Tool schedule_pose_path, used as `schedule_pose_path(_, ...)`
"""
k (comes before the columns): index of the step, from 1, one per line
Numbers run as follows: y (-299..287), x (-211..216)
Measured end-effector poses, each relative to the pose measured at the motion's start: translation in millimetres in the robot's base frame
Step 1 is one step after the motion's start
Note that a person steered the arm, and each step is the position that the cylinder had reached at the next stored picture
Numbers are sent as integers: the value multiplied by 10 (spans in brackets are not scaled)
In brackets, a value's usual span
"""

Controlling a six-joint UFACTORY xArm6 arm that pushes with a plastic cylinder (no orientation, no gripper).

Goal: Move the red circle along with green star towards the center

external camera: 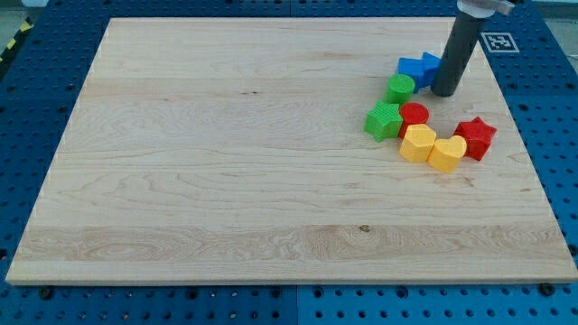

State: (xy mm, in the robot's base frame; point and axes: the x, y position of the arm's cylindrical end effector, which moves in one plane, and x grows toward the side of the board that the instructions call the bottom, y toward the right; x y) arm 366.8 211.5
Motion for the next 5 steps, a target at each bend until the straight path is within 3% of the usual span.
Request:
schedule_pose_path(3, -183, 570)
schedule_pose_path(5, -764, 595)
